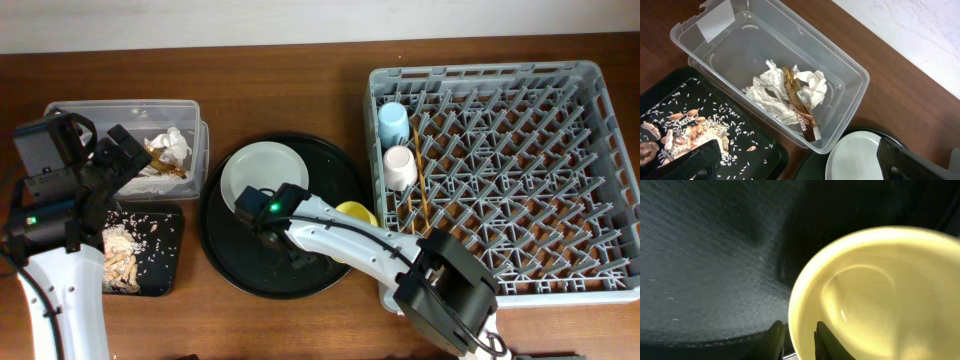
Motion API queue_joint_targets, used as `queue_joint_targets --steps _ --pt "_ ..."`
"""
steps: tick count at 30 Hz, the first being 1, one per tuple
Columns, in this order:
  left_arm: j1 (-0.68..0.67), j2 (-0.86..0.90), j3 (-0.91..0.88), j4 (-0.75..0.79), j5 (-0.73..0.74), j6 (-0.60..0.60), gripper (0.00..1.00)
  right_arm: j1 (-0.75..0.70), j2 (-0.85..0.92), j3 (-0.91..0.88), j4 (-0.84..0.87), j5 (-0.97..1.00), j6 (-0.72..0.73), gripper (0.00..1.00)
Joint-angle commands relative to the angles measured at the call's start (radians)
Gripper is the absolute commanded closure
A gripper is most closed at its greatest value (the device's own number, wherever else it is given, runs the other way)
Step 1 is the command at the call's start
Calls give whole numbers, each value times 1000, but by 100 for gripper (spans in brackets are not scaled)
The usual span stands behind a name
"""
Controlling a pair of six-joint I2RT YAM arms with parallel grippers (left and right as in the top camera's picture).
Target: Sort waste into correct bins and load items into the dishwasher rack
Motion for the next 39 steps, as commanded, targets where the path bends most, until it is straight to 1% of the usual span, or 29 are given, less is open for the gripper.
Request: queue_joint_targets --steps 1,6,10,13,16,20,28,30,32,33,36,39 --pt "5 -5 10 1 7 -3 1 3 12 -69 9 21 21 77" --pt "5 -5 10 1 7 -3 1 3 12 -112 35 7 20 76" --pt "5 -5 10 2 7 -3 1 3 12 -111 48 8 20 77" --pt "5 -5 10 1 7 -3 1 2 12 -109 65 -3 14 75" --pt "5 -5 10 1 7 -3 1 2 12 -109 68 -46 3 75" --pt "5 -5 10 1 7 -3 1 2 12 -109 66 -44 3 75" --pt "5 -5 10 1 7 -3 1 1 12 -115 65 110 1 75" --pt "5 -5 10 2 7 -3 1 1 12 -115 68 116 1 77" --pt "5 -5 10 1 7 -3 1 1 12 -116 73 117 1 81" --pt "5 -5 10 1 7 -3 1 1 12 -116 72 116 1 85" --pt "5 -5 10 2 7 -3 1 1 12 -116 71 116 0 91" --pt "5 -5 10 2 7 -3 1 1 12 -116 65 116 0 94"
